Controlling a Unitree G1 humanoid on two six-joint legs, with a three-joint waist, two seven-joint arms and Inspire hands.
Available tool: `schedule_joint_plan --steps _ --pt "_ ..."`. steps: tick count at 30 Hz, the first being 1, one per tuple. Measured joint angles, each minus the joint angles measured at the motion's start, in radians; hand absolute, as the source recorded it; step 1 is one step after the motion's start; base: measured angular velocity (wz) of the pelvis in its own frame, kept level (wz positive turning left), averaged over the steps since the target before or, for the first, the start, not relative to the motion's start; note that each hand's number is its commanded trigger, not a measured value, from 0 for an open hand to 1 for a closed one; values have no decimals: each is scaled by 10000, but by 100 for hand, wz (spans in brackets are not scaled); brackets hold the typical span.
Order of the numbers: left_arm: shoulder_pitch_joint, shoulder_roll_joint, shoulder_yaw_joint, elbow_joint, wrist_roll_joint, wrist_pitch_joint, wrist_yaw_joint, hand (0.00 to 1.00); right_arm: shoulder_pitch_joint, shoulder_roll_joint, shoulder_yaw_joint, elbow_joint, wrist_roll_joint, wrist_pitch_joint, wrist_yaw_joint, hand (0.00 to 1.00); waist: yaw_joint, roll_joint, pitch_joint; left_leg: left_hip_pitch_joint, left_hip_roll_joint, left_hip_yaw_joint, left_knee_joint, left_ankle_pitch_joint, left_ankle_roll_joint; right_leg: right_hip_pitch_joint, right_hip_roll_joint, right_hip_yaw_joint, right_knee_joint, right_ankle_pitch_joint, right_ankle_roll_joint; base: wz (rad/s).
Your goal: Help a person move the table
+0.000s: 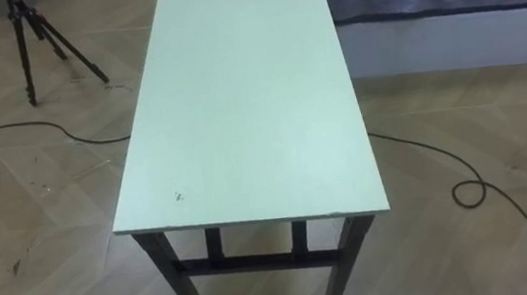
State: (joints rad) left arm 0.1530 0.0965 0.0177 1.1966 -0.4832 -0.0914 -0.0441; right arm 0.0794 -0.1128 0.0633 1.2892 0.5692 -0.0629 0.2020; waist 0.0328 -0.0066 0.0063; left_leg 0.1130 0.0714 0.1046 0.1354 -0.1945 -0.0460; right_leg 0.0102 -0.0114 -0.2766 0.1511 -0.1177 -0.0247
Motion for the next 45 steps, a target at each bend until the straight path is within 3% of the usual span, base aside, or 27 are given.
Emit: schedule_joint_plan --steps 6,10,16,21,26,29,33,40,45 --pt "-57 17 -11 -809 -845 -2 -771 0 282 -167 -175 -1882 828 -29 612 0 -2 87 -16 -144 17 -1 11 0 0 -160 4 12 14 24 -27 0" --pt "-4 48 -598 -1595 -1960 -9 -1137 0 426 -107 -50 -2786 1350 -81 858 0 -14 145 -1 -176 8 -3 86 0 0 -132 6 -13 7 18 -22 0" --pt "1012 169 -1684 -4294 -3636 -17 -1361 0 1358 32 359 -5012 1541 -81 1210 0 -222 132 -7 -332 2 -11 168 0 0 -179 -35 -182 18 4 -22 7" --pt "1572 188 -2157 -5959 -5548 -24 -2049 0 2282 19 910 -7158 2957 -82 1676 0 -276 62 4 -272 0 -4 165 0 0 -150 -45 -159 24 -6 -21 -2" --pt "2169 678 -3092 -7765 -7014 -20 -2486 0 2643 -140 1691 -8247 4107 -5 2396 0 -314 60 3 -270 0 -1 167 0 0 -168 -48 -174 71 -6 -21 0" --pt "2356 782 -3543 -8533 -7424 -18 -2553 0 2601 -139 1995 -8338 4115 -4 2601 0 -314 62 14 -290 -1 -4 170 -1 1 -259 -75 -177 202 -33 -34 1" --pt "2312 805 -3945 -9069 -8171 -21 -2728 0 2590 -203 2404 -8854 4177 4 2706 0 -376 66 23 -307 12 -4 168 -1 1 -287 -56 -140 226 -31 -40 -1" --pt "2121 1116 -3959 -10156 -8816 -39 -2799 0 2387 -635 2661 -9835 5032 5 3017 0 -552 77 65 -290 17 8 167 -2 1 -365 -51 -42 374 -36 -66 -3" --pt "1875 1155 -3952 -10257 -9420 -12 -2791 0 2287 -861 2681 -9911 5030 125 3016 0 -527 131 87 -299 16 24 168 -1 1 -404 -46 -10 412 -35 -76 -1"
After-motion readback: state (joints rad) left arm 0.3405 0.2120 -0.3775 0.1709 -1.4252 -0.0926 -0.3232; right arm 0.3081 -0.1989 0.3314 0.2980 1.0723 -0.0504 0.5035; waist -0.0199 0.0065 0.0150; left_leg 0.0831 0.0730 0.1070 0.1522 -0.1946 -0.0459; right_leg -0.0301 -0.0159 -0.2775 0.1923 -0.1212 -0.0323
